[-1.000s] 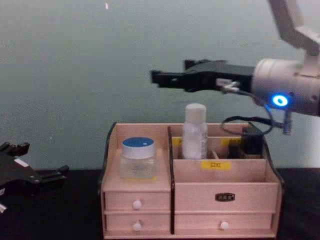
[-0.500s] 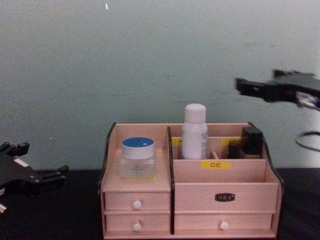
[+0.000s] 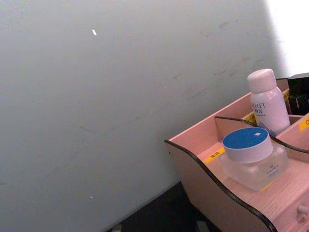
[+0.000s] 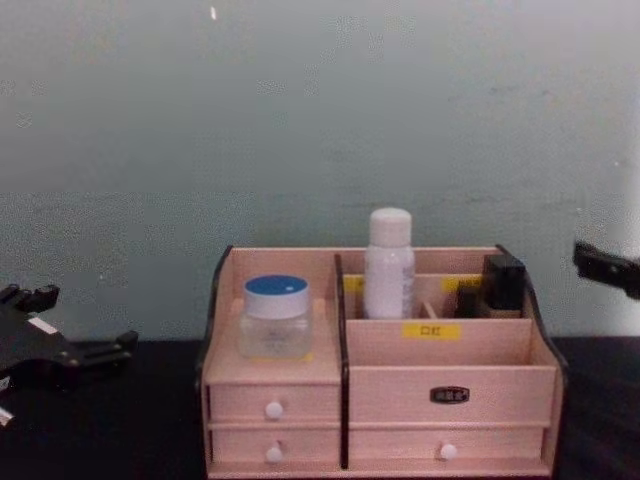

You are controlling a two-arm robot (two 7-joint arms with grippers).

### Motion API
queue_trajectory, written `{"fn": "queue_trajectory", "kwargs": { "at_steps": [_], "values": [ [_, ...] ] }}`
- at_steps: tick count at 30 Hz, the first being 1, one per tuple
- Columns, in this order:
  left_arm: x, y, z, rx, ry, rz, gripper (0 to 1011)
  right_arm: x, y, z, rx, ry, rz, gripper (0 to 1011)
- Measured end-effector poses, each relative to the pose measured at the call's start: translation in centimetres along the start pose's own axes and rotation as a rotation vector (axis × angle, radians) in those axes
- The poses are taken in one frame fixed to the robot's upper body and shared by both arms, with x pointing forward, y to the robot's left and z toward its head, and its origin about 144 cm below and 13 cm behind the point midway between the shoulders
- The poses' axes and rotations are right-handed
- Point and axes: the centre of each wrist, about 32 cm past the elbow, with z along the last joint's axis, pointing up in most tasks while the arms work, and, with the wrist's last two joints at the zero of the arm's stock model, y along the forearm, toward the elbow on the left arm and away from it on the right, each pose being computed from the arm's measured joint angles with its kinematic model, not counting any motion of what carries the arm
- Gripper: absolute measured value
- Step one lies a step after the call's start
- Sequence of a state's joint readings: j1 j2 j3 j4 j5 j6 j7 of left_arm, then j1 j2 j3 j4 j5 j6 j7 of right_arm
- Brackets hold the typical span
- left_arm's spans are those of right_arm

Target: Pick up the facial cleanser and watermelon frost from the table and place them into the tiered storage box.

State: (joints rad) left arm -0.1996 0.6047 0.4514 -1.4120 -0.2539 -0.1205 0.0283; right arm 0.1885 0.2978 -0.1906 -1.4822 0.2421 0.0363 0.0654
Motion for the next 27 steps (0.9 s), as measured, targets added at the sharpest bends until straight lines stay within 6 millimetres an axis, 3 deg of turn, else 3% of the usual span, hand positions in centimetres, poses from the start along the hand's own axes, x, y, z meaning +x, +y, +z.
{"fn": "queue_trajectory", "kwargs": {
  "at_steps": [12,27],
  "values": [
    [0.0,0.0,0.0,0.0,0.0,0.0,1001,-0.2,-1.0,-1.9,-0.091,0.017,-0.012,1002],
    [0.0,0.0,0.0,0.0,0.0,0.0,1001,-0.2,-1.0,-1.9,-0.087,0.016,-0.011,1003]
  ]
}}
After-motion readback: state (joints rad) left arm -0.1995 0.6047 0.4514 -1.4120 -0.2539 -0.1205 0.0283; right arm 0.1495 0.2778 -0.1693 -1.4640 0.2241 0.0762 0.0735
